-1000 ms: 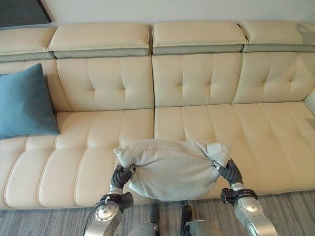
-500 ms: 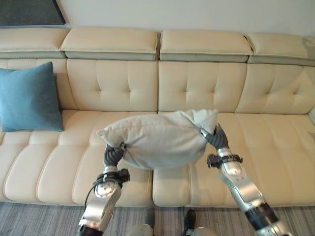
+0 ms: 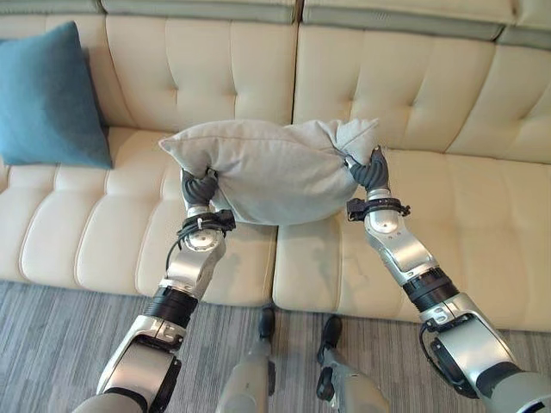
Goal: Pick up all the scattered cushions and arrange them neatly on the sofa.
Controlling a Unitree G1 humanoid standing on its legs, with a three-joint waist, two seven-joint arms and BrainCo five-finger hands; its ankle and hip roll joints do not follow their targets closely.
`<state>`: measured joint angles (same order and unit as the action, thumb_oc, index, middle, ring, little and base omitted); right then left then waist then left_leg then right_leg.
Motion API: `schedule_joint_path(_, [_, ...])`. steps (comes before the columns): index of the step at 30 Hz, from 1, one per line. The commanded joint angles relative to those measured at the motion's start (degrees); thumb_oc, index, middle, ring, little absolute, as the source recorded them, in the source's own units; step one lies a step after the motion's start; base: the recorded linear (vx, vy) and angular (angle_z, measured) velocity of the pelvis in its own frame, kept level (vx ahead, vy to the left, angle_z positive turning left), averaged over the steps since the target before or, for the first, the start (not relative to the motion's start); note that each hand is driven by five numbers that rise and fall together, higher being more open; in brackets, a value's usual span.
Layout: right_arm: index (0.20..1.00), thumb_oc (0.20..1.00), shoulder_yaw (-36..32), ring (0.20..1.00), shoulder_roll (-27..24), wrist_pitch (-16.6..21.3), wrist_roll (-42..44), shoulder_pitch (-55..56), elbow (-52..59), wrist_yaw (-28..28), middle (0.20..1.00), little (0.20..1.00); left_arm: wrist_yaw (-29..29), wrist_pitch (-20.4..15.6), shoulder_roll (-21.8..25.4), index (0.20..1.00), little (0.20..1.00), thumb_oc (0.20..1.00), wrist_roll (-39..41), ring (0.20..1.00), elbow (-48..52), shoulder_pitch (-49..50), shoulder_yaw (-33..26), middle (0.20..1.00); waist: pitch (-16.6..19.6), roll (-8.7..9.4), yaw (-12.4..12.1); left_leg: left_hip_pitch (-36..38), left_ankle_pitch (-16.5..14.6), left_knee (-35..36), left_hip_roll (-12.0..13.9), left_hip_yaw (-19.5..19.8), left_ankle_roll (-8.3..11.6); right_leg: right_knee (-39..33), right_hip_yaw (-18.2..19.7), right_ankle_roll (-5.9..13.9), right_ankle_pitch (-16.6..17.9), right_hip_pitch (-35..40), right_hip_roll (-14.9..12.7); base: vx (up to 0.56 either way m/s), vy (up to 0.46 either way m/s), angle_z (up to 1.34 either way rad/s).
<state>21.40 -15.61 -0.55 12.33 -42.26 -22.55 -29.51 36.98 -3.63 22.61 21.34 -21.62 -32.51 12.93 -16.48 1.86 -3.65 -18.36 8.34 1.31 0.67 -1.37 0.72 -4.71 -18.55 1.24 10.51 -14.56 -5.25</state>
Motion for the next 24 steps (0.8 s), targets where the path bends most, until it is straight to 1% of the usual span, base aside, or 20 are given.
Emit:
schedule_joint_path(1, [0.2, 0.2, 3.33, 0.2, 4.5, 3.4, -3.7, -11.45, 0.06, -0.11, 0.2, 0.2, 0.41, -5.0, 0.8, 0.2, 0.2, 0.2, -3.19, 0.2, -4.58, -15.16, 4.8, 0.2, -0.86, 1.75, -0.84, 0.13, -9.25, -5.83, -1.75, -2.48, -0.11, 5.75, 2.4, 5.11, -10.25, 1.86, -3.15, 0.02, 0.054, 0.06])
schedule_joint_path(3, [0.2, 0.2, 4.4, 0.2, 5.05, 2.73, -3.96, -13.96, -4.77, -0.37, 0.2, 0.2, 0.05, -4.43, 1.1, 0.2, 0.2, 0.2, -2.95, 0.2, -10.32, -19.24, 6.89, 0.2, -1.5, 1.79, -0.56, -0.75, -8.92, -5.72, -1.78, -2.67, 0.03, 5.65, 2.37, 5.26, -9.79, 0.95, -3.11, 0.0, 0.038, 0.05])
schedule_joint_path(4, [0.2, 0.2, 4.33, 0.2, 5.06, 2.82, -3.91, -14.21, -4.97, -0.36, 0.2, 0.2, 0.0, -4.56, 1.14, 0.2, 0.2, 0.2, -2.86, 0.2, -10.6, -19.55, 6.98, 0.2, -1.52, 1.84, -0.57, -0.9, -8.88, -5.71, -1.79, -2.66, 0.03, 5.63, 2.36, 5.26, -9.75, 0.82, -3.12, 0.0, 0.025, 0.05])
schedule_joint_path(5, [0.2, 0.2, 4.88, 0.2, 5.03, 2.47, -4.23, -15.75, -7.48, -0.57, 0.2, 0.2, -0.01, -4.37, 1.25, 0.2, 0.2, 0.2, -2.48, 0.2, -14.0, -22.14, 7.89, 0.2, -1.82, 1.97, -0.47, -1.55, -8.74, -5.84, -1.77, -2.74, 0.09, 5.61, 2.42, 5.31, -9.53, 0.24, -3.06, -0.01, 0.021, 0.06])
schedule_joint_path(6, [0.2, 0.2, 7.07, 0.2, 4.21, 1.44, -5.86, -20.01, -14.89, -1.33, 0.2, 0.2, -0.53, -3.68, 2.53, 0.426, 0.426, 0.426, -2.04, 0.426, -22.95, -29.01, 10.9, 0.426, -2.25, 2.41, -0.06, -2.7, -8.4, -5.91, -1.7, -3.01, 0.22, 5.53, 2.65, 5.54, -8.89, -0.88, -2.94, -0.01, 0.036, 0.04])
schedule_joint_path(7, [0.42, 0.42, 7.64, 0.42, 3.7, 1.33, -5.6, -22.8, -18.38, -1.55, 0.42, 0.42, -0.75, -3.57, 2.91, 0.661, 0.661, 0.661, -1.86, 0.661, -26.28, -32.58, 12.22, 0.661, -2.27, 2.48, 0.12, -3.22, -8.19, -5.9, -1.71, -3.07, 0.28, 5.45, 2.77, 5.68, -8.56, -1.48, -2.88, -0.01, 0.034, 0.04])
schedule_joint_path(8, [1.0, 1.0, 8.12, 1.0, 2.89, 1.28, -5.56, -25.25, -21.31, -1.51, 1.0, 1.0, -0.97, -3.58, 3.94, 1.0, 1.0, 1.0, -2.22, 1.0, -28.52, -35.63, 13.54, 1.0, -2.53, 2.68, 0.22, -3.73, -8.03, -5.88, -1.67, -3.12, 0.29, 5.42, 2.82, 5.8, -8.29, -2.0, -2.79, 0.0, 0.032, 0.03])
schedule_joint_path(10, [1.0, 1.0, 9.16, 1.0, 1.52, 0.79, -4.69, -29.61, -26.75, -1.5, 1.0, 1.0, -2.63, -2.92, 4.82, 1.0, 1.0, 1.0, -1.61, 1.0, -33.88, -40.67, 16.36, 1.0, -2.51, 2.84, 0.59, -4.33, -7.66, -5.72, -1.62, -3.2, 0.35, 5.03, 3.09, 6.04, -7.72, -2.45, -2.72, 0.0, 0.0, 0.0])
schedule_joint_path(11, [1.0, 1.0, 9.08, 1.0, 1.51, 0.95, -4.6, -30.01, -27.06, -1.45, 1.0, 1.0, -2.77, -3.08, 4.85, 1.0, 1.0, 1.0, -1.47, 1.0, -34.27, -41.16, 16.53, 1.0, -2.7, 2.92, 0.53, -4.4, -7.64, -5.73, -1.62, -3.21, 0.34, 5.0, 3.1, 6.03, -7.68, -2.5, -2.72, 0.0, 0.0, 0.0])
schedule_joint_path(12, [1.0, 1.0, 10.3, 1.0, 0.77, 0.78, -2.82, -33.3, -32.38, -0.94, 1.0, 1.0, -4.12, -3.12, 5.94, 1.0, 1.0, 1.0, -0.23, 1.0, -38.05, -45.13, 18.13, 1.0, -2.64, 2.97, 0.75, -4.57, -7.17, -5.24, -1.63, -3.25, 0.38, 4.57, 3.23, 6.34, -7.17, -2.84, -2.6, 0.0, 0.0, 0.0])
schedule_joint_path(13, [1.0, 1.0, 11.12, 1.0, -0.17, 0.48, -1.82, -34.9, -35.17, -0.24, 1.0, 1.0, -5.33, -2.92, 6.45, 1.0, 1.0, 1.0, 0.47, 1.0, -39.82, -47.06, 19.21, 1.0, -2.39, 2.95, 0.83, -4.49, -7.01, -4.93, -1.64, -3.3, 0.44, 4.3, 3.22, 6.5, -6.94, -2.82, -2.56, 0.0, 0.0, 0.0])
schedule_joint_path(16, [1.0, 1.0, 14.6, 1.0, -4.57, -0.46, 1.13, -40.27, -41.87, 3.53, 1.0, 1.0, -9.01, -3.75, 9.42, 1.0, 1.0, 1.0, 5.26, 1.0, -42.73, -50.94, 21.06, 1.0, -1.94, 3.12, 0.73, -3.94, -6.84, -4.12, -1.69, -3.36, 0.6, 3.45, 3.49, 6.89, -6.45, -2.54, -2.4, 0.0, 0.0, 0.0])
schedule_joint_path(17, [1.0, 1.0, 15.39, 1.0, -6.58, -0.87, 2.65, -42.02, -44.03, 4.93, 1.0, 1.0, -10.4, -4.49, 10.28, 1.0, 1.0, 1.0, 8.81, 1.0, -43.35, -51.75, 20.69, 1.0, -1.76, 3.12, 0.63, -3.69, -6.82, -4.01, -1.68, -3.28, 0.66, 3.18, 3.63, 6.93, -6.43, -2.22, -2.34, 0.0, 0.0, 0.0])
schedule_joint_path(18, [1.0, 1.0, 15.39, 1.0, -7.77, -1.01, 4.54, -42.79, -44.8, 5.66, 1.0, 1.0, -11.77, -4.9, 11.07, 1.0, 1.0, 1.0, 12.43, 1.0, -43.68, -51.88, 20.44, 1.0, -1.67, 3.1, 0.62, -3.3, -6.91, -3.79, -1.65, -3.25, 0.67, 2.93, 3.77, 6.99, -6.48, -1.87, -2.28, 0.0, 0.0, 0.0])
schedule_joint_path(19, [1.0, 1.0, 15.42, 1.0, -7.78, -0.98, 4.6, -42.88, -44.87, 5.71, 1.0, 1.0, -11.88, -4.94, 11.11, 1.0, 1.0, 1.0, 12.56, 1.0, -43.78, -51.98, 20.48, 1.0, -1.76, 3.1, 0.61, -3.21, -6.91, -3.74, -1.65, -3.26, 0.67, 2.88, 3.78, 7.0, -6.46, -1.78, -2.27, 0.0, 0.0, 0.0])
schedule_joint_path(20, [1.0, 1.0, 13.22, 1.0, -10.36, -0.87, 10.22, -43.46, -46.15, 5.52, 1.0, 1.0, -12.97, -5.88, 11.19, 1.0, 1.0, 1.0, 22.14, 1.0, -45.27, -51.39, 16.88, 1.0, -1.6, 3.0, 0.53, -2.03, -7.04, -3.27, -1.63, -3.26, 0.76, 2.47, 4.0, 6.98, -6.58, -0.84, -2.15, 0.0, 0.0, 0.0])
schedule_joint_path(21, [1.0, 1.0, 9.96, 1.0, -11.26, -0.09, 14.88, -42.8, -45.24, 4.07, 1.0, 1.0, -13.17, -6.68, 11.33, 1.0, 1.0, 1.0, 28.2, 1.0, -44.34, -50.12, 14.01, 1.0, -1.46, 2.84, 0.53, -1.29, -7.3, -3.01, -1.59, -3.34, 0.87, 2.47, 4.07, 7.08, -6.84, -0.41, -2.04, 0.04, 0.006, 0.01])
schedule_joint_path(22, [1.0, 1.0, 7.08, 1.0, -11.55, 0.83, 18.5, -41.64, -43.77, 2.58, 1.0, 1.0, -12.9, -6.69, 11.86, 1.0, 1.0, 1.0, 31.55, 1.0, -44.67, -49.37, 11.79, 1.0, -1.2, 2.66, 0.71, -0.72, -7.41, -2.74, -1.57, -3.41, 0.88, 2.39, 4.22, 7.11, -6.93, -0.07, -1.99, 0.0, 0.0, 0.0])
schedule_joint_path(24, [1.0, 1.0, 2.22, 1.0, -11.43, 3.18, 22.72, -38.33, -39.64, 0.79, 1.0, 1.0, -12.76, -7.81, 12.8, 1.0, 1.0, 1.0, 34.83, 1.0, -41.22, -47.13, 8.59, 1.0, -0.82, 2.26, 0.81, 0.24, -7.65, -2.28, -1.56, -3.28, 0.79, 2.26, 4.4, 6.99, -7.21, 0.43, -1.88, 0.02, 0.009, -0.05])
